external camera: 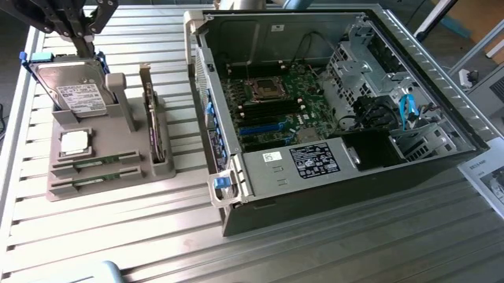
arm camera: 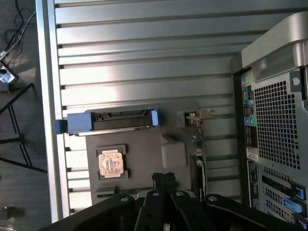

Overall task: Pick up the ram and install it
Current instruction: 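Reach for the ram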

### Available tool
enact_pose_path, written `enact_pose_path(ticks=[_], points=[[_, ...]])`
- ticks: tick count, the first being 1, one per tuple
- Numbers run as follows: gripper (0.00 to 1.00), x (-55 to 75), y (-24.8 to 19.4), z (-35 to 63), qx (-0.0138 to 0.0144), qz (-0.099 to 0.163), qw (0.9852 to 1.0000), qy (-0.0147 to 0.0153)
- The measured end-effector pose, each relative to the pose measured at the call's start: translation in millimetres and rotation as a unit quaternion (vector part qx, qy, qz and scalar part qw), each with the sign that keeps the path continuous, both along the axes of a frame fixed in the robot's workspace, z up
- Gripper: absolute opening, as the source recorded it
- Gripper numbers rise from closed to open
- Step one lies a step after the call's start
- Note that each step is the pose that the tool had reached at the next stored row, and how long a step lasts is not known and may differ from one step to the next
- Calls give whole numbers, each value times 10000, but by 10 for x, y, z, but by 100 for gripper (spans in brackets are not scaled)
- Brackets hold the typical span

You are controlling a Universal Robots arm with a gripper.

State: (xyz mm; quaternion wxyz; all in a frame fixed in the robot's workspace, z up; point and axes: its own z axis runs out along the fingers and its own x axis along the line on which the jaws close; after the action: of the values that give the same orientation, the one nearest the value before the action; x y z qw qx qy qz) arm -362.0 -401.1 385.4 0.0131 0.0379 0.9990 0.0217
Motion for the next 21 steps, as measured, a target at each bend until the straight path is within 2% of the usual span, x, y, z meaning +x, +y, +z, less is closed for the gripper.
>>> enact_pose_path(ticks=[1,4,10,21], points=[[13,0,-39,0,0,0,10000,0],[13,0,-109,0,-1,0,10000,0],[13,0,-186,0,-22,0,10000,0],[13,0,-372,0,-109,0,9999,0]])
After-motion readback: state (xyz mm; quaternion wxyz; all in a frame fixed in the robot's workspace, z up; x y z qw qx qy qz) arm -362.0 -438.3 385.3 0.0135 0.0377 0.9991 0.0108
